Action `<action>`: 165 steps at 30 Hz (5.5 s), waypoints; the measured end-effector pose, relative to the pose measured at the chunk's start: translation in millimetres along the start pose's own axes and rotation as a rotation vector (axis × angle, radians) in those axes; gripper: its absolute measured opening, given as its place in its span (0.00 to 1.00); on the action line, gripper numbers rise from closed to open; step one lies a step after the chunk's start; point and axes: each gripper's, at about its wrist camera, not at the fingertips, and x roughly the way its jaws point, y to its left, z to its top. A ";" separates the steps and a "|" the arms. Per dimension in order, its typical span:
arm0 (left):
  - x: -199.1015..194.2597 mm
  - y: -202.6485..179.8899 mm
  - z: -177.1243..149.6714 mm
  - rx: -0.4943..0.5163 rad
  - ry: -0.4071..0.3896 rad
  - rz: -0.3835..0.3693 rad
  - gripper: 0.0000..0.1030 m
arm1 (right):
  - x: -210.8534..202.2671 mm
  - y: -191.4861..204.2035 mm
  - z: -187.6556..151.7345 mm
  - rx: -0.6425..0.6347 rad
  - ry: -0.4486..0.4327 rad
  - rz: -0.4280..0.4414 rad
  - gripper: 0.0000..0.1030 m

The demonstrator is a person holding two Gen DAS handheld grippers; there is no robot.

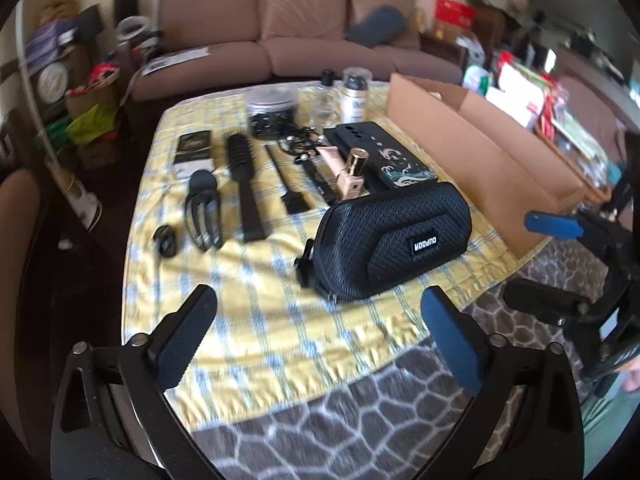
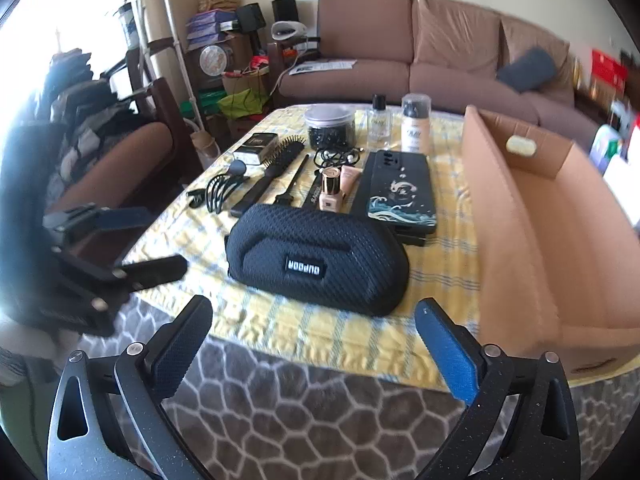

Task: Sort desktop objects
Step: 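Grasp the black zippered case with the right gripper, then carry the black zippered case over the cardboard box with the right gripper, then open the right gripper to drop the case into the cardboard box, then grasp the small clear plastic box with the right gripper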

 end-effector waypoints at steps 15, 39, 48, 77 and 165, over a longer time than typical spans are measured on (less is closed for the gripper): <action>52.2 5.3 9.0 -0.031 0.091 -0.099 0.63 | 62.2 -27.4 1.0 0.004 0.157 -0.072 0.77; 70.0 7.4 15.0 -0.162 0.098 -0.247 0.74 | 65.0 -43.7 3.1 0.090 0.131 0.113 0.76; 41.6 22.8 15.0 -0.213 0.046 -0.293 0.74 | 46.1 -31.7 11.5 0.034 0.085 0.144 0.69; 31.3 -161.6 225.4 -0.011 -0.086 -0.448 0.74 | -108.0 -205.6 122.2 0.043 -0.146 -0.044 0.69; 40.3 -52.0 119.3 -0.042 -0.017 -0.516 0.90 | 167.1 -219.8 185.1 -0.745 0.514 0.098 0.43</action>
